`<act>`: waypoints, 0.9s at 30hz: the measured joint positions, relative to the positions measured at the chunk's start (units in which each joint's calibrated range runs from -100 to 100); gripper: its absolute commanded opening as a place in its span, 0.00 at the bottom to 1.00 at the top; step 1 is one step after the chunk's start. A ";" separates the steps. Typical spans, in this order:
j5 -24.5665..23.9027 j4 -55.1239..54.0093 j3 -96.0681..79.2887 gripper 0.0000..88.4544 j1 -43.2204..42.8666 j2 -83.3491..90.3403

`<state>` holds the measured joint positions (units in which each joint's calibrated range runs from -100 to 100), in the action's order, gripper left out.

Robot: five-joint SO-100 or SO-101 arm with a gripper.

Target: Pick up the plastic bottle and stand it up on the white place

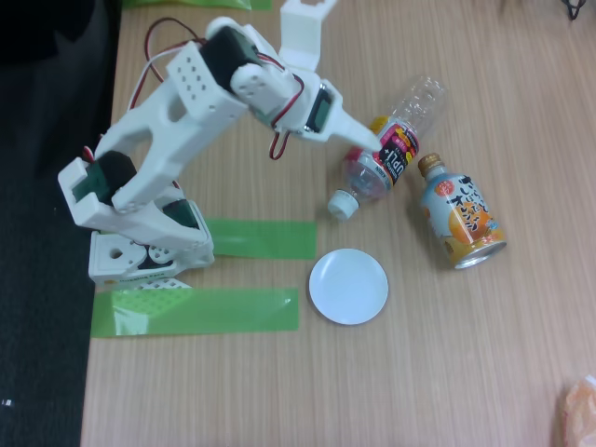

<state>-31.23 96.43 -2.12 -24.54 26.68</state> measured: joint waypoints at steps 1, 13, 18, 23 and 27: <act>-0.32 0.00 -1.81 0.42 -0.30 0.00; -4.99 -0.17 -9.67 0.42 -5.75 0.00; -9.78 -1.27 -9.67 0.42 -5.60 0.00; -12.20 -3.57 -9.67 0.42 -5.23 0.00; -12.36 -4.59 -9.85 0.42 -5.30 0.00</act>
<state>-43.59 91.84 -11.97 -29.85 26.68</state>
